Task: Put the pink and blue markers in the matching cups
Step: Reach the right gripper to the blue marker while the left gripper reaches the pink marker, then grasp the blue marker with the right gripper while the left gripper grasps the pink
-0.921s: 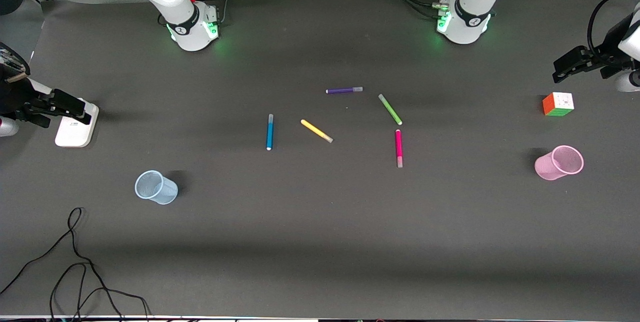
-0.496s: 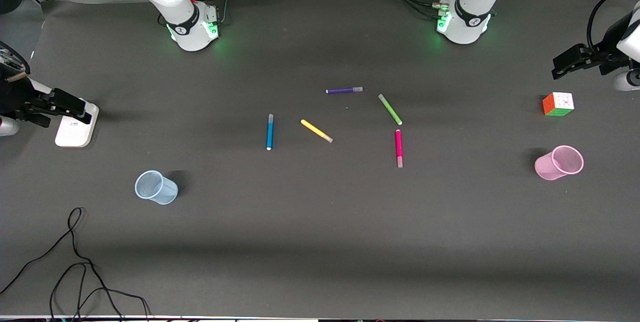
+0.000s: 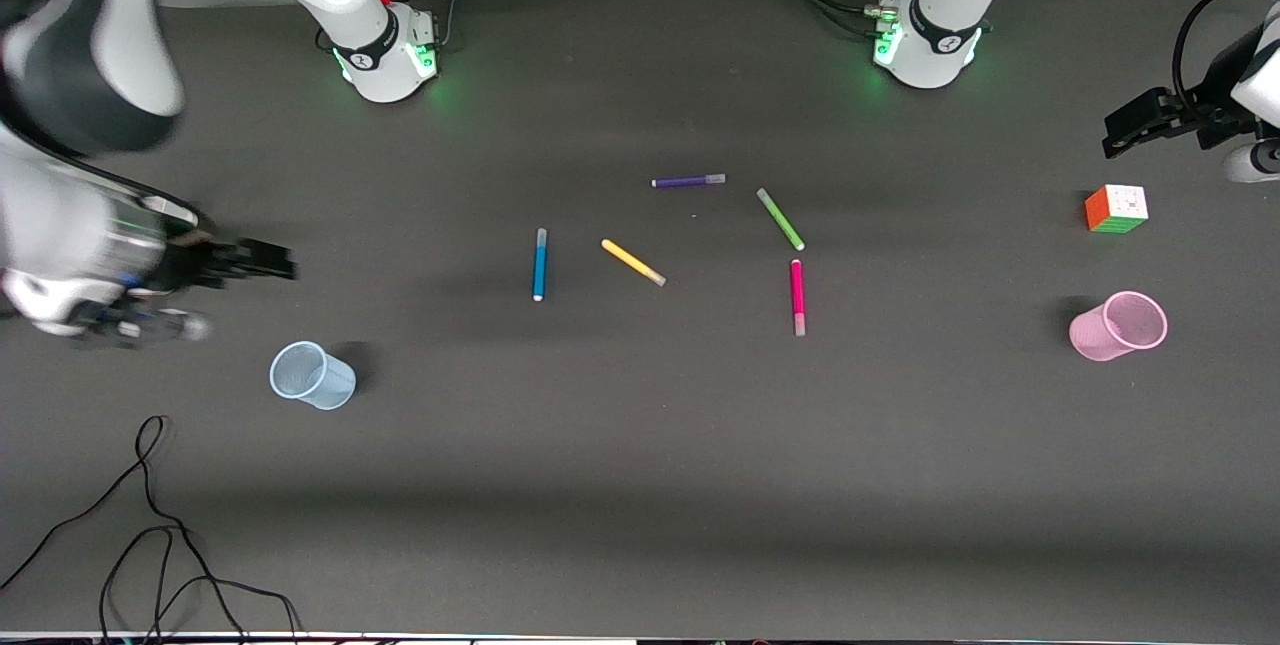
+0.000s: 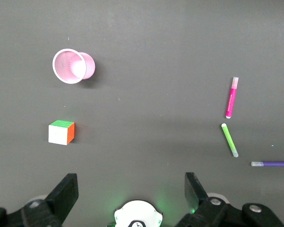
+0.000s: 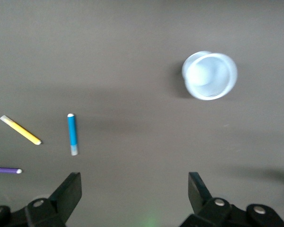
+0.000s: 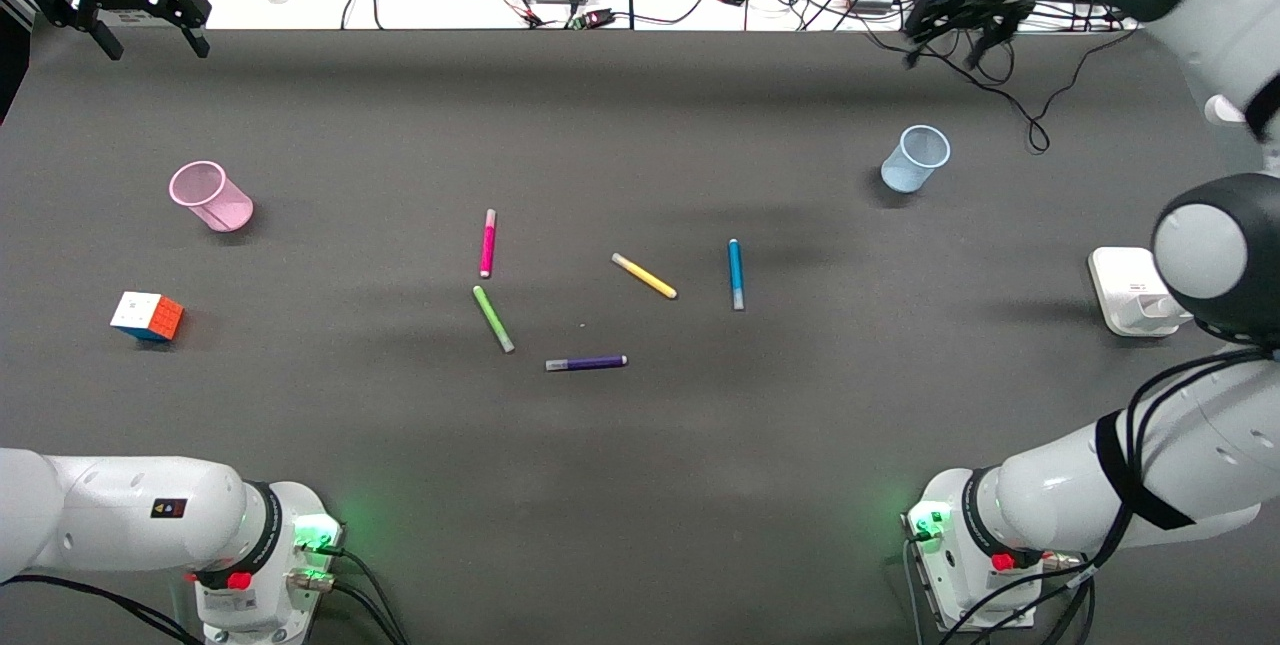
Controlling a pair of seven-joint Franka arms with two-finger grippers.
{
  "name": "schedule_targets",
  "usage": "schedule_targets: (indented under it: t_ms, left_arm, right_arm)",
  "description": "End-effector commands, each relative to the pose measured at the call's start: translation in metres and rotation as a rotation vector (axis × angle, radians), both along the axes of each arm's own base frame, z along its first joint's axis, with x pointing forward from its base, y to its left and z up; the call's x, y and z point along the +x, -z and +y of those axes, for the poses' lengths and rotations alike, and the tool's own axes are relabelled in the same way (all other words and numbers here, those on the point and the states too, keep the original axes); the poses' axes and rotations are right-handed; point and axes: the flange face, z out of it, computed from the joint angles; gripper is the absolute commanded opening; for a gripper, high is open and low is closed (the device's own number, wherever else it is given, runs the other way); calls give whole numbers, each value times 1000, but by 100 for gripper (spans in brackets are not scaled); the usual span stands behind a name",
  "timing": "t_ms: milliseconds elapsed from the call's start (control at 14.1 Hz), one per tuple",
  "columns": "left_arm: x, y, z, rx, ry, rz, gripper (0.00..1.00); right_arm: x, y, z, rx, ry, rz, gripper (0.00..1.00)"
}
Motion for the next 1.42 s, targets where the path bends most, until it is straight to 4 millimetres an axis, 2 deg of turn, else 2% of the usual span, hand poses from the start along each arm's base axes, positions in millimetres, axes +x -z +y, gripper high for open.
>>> schedule_targets:
  t_ms: [0,283,425,567,780,921,1205,1346]
  left_arm:
    - [7,8,-5,-15,13,46,100]
    - [16,46,-48,-82,74,138,100]
    - [23,76,-78,-91,98,151,100]
    - [23,115,-110,-80,92,112,100]
    - [20,178,-161,-68,84,61,99]
    - [22,216,-191,-56,87,71,99]
    - [15,297,-226,-51,97,48,98]
    - [14,334,-233,-52,103,32,98]
  right_arm:
    - [11,24,69,-30,41,36,100]
    - [15,81,133,9,-19,45,100]
    - [14,115,161,-3,50,45,100]
    - [8,148,186,-31,41,56,100]
    - [-9,206,190,-54,73,34,100]
    - [-21,232,190,-54,85,29,98]
    - [-55,264,221,-75,115,19,95]
    - [-67,279,220,-108,101,17,90]
